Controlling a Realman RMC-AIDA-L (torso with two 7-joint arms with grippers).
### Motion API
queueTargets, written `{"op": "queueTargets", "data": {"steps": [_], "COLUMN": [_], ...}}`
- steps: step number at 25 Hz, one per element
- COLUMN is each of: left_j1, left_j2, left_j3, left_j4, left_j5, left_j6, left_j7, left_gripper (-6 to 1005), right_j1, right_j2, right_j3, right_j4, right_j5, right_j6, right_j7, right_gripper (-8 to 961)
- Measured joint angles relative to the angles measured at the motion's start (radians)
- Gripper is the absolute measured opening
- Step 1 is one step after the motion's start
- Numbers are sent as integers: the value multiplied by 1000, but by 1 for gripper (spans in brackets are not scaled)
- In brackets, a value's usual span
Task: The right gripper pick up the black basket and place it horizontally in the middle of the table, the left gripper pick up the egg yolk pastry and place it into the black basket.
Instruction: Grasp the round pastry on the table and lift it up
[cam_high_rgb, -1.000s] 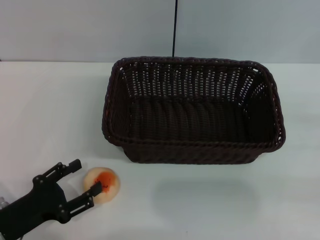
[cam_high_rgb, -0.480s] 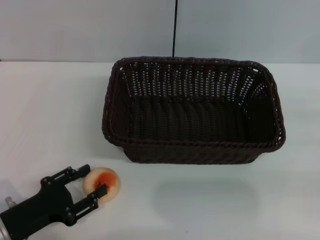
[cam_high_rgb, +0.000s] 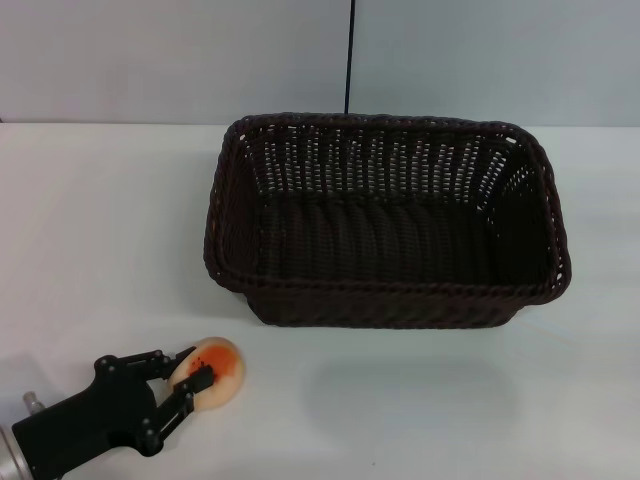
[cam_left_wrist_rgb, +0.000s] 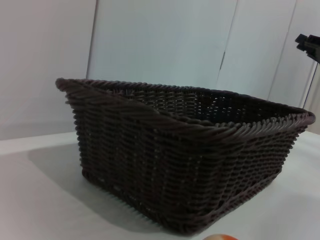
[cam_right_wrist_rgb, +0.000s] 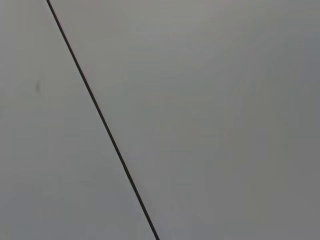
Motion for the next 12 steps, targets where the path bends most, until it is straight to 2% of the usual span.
{"op": "queueTargets", "data": {"steps": [4,9,12], "left_j1": [-8,-12,-12], "left_j2": [1,2,3], "left_j3": [10,1,-71], "left_j4": [0,0,0], "left_j5": [0,-5,-11], "left_j6": [4,37,119], "left_j7": [0,0,-1], "left_gripper": [226,180,169], "right_j1": [6,6,6], "right_j2": [0,1,1], "right_j3": [-3,-1,0], "right_j4": [1,10,11], "right_j5": [-1,-3,-2], "right_j6": [10,11,12], "right_j7": [0,0,0], "right_gripper": [275,275,274]}}
